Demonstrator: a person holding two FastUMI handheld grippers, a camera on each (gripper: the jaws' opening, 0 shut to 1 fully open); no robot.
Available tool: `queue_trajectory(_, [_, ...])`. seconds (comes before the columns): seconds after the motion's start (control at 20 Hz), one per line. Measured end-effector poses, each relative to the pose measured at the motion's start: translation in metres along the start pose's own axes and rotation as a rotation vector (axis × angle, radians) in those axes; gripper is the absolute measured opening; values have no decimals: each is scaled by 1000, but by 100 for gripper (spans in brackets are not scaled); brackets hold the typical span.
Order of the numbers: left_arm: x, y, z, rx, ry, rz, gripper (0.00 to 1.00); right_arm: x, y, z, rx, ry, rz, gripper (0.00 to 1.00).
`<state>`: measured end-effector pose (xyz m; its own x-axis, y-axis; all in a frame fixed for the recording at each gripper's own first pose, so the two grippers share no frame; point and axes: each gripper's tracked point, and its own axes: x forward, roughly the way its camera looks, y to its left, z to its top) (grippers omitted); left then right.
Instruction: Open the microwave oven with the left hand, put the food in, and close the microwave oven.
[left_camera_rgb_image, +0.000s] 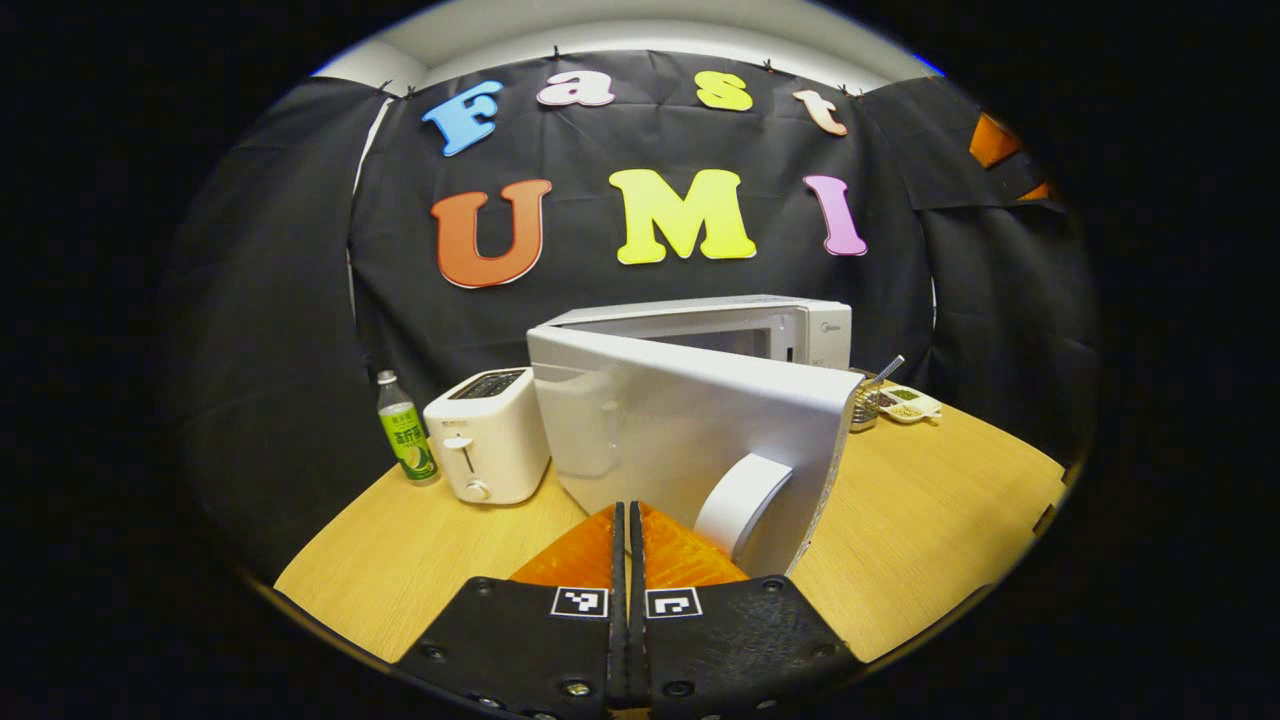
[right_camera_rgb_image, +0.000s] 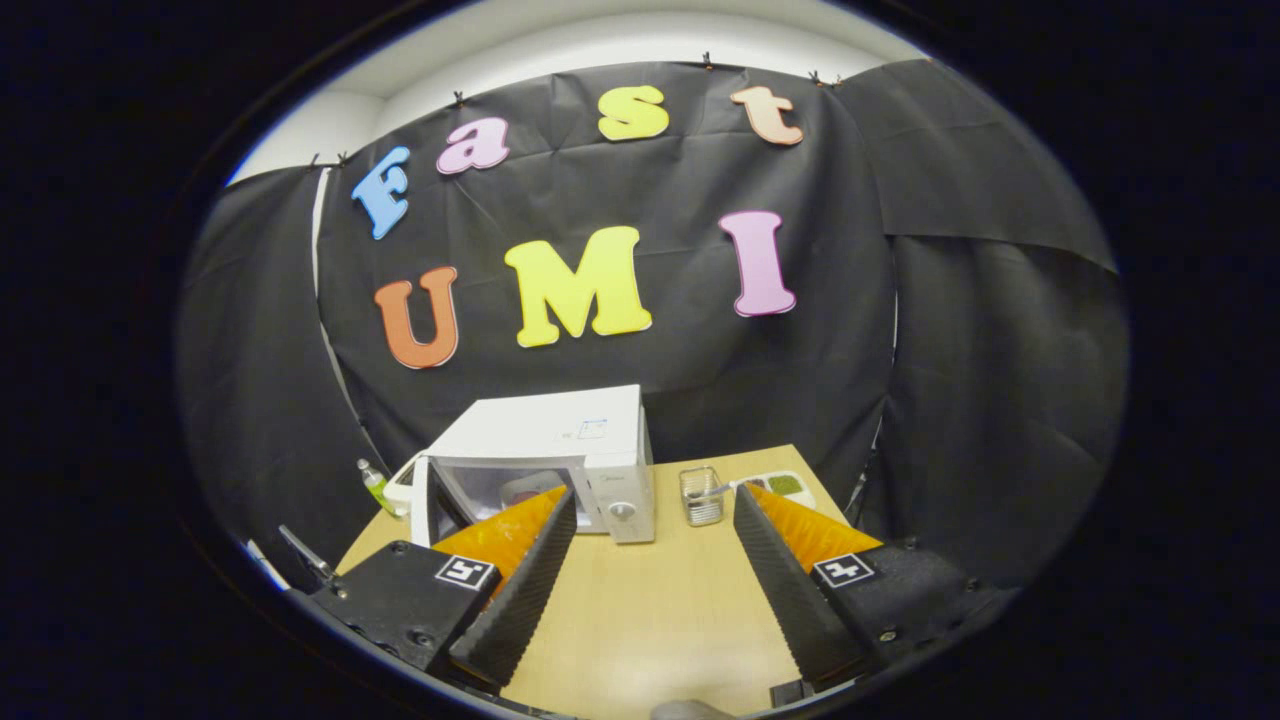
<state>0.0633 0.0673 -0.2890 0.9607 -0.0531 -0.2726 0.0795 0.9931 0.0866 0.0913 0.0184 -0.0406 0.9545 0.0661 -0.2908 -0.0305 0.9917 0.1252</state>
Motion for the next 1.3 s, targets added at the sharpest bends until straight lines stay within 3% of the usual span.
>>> queue_trajectory(0.35, [46,-58,19,28,-22,-91,0,17,-17,1,10,14,-5,100])
queue_trajectory(0.4, [53,-65,23,36,-30,-102,0,14,-19,3,10,14,-6,92])
queue_trajectory(0.65, [89,-95,44,73,-67,-153,0,20,-22,1,2,7,-14,92])
queue_trajectory(0.7, [95,-101,48,81,-75,-163,0,20,-24,2,-5,1,-19,100])
queue_trajectory(0.75, [101,-107,51,83,-79,-173,0,21,-25,3,-9,-5,-21,92])
queue_trajectory(0.8, [108,-113,54,86,-88,-182,0,21,-26,5,-11,-9,-24,100])
queue_trajectory(0.85, [114,-118,58,89,-91,-189,0,21,-27,6,-12,-13,-26,92])
queue_trajectory(1.0, [134,-132,64,100,-101,-210,0,24,-29,7,-15,-14,-32,92])
queue_trajectory(1.05, [140,-134,64,100,-98,-216,0,24,-30,6,-15,-13,-33,100])
queue_trajectory(1.15, [155,-139,65,104,-95,-221,0,26,-32,6,-12,-11,-39,100])
queue_trajectory(1.2, [161,-138,66,104,-93,-222,0,28,-33,6,-13,-9,-42,92])
queue_trajectory(1.25, [169,-139,67,101,-93,-219,0,30,-35,4,-15,-4,-46,100])
queue_trajectory(1.3, [176,-140,66,95,-89,-219,0,31,-35,4,-15,-2,-46,100])
